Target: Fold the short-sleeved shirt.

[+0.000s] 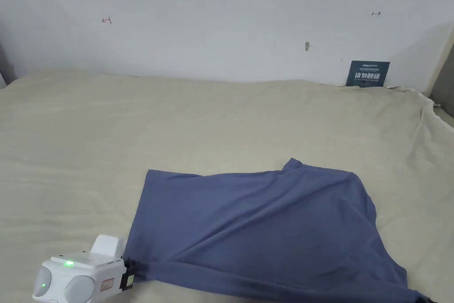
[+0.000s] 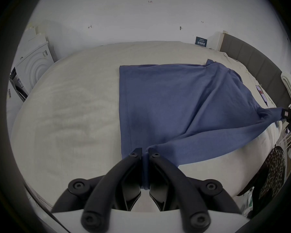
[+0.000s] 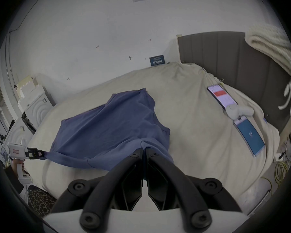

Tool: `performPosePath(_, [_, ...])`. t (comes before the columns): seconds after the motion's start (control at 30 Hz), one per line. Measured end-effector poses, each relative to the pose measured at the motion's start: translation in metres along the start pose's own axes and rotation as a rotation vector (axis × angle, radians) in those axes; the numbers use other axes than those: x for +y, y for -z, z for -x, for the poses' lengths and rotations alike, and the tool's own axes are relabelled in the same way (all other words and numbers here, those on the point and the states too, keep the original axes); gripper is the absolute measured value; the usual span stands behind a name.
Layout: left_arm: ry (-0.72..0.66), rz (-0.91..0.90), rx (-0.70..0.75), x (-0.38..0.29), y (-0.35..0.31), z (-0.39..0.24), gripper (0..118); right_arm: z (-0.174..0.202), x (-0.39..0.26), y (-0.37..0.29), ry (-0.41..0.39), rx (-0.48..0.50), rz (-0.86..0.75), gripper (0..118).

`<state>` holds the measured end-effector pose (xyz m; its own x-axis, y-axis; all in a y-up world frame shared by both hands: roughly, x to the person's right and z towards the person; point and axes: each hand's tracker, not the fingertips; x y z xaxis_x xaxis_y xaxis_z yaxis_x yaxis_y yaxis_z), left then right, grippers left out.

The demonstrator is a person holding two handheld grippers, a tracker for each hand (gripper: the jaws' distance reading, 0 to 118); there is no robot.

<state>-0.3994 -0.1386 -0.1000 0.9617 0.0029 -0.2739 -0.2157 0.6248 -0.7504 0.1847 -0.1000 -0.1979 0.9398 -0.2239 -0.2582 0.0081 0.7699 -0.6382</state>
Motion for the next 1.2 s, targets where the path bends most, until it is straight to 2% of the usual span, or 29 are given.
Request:
performPosePath(0.13, [-0.013,0.003,-0.010,-0.021,0.003,0.017,5,-0.001,-0.022,-0.015,0.004,-0.010,0.030,1])
performPosePath(0.3, [-0.014,0.015,-0.014,-0.040,-0.012,0.009,5,-0.002,-0.040,-0.022,0.019,-0.021,0.065,1])
performPosePath(0.47, [-0.034,0.037,-0.014,-0.052,-0.008,0.005,5,-0.002,-0.052,-0.004,0.019,-0.062,0.137,1])
performPosePath(0.7, [-0.035,0.058,-0.009,-0.057,-0.003,0.004,5,-0.004,-0.071,0.044,0.034,-0.166,0.338,1])
performPosePath(0.83, [-0.046,0.058,-0.004,-0.059,0.001,0.007,6,-0.002,-0.072,0.052,0.036,-0.173,0.348,1])
performPosePath(0.9, [-0.063,0.064,-0.004,-0.060,0.008,0.013,17,0.006,-0.066,0.048,0.025,-0.175,0.367,3])
performPosePath(0.93, [-0.076,0.066,-0.001,-0.059,0.007,0.014,25,0.008,-0.064,0.046,0.022,-0.172,0.374,8])
performPosePath(0.97, [-0.094,0.071,0.003,-0.059,0.005,0.013,44,0.009,-0.062,0.043,0.025,-0.170,0.376,24])
performPosePath(1.0, [-0.109,0.077,0.010,-0.057,-0.001,0.010,50,0.010,-0.058,0.040,0.030,-0.174,0.379,36])
performPosePath(1.07, [-0.138,0.077,0.032,-0.053,-0.011,0.010,63,0.005,-0.049,0.035,0.012,-0.182,0.354,49])
performPosePath(1.1, [-0.174,0.053,0.044,-0.050,-0.018,0.011,78,0.007,-0.041,0.028,-0.005,-0.189,0.301,70])
performPosePath(1.13, [-0.208,0.025,0.047,-0.045,-0.034,0.003,90,0.011,-0.031,0.019,-0.014,-0.182,0.249,84])
performPosePath(1.17, [-0.245,-0.011,0.043,-0.039,-0.045,0.004,100,0.010,-0.020,0.011,-0.020,-0.163,0.198,90])
performPosePath(1.2, [-0.279,-0.056,0.028,-0.033,-0.057,0.005,100,0.013,-0.007,0.002,-0.025,-0.140,0.148,90])
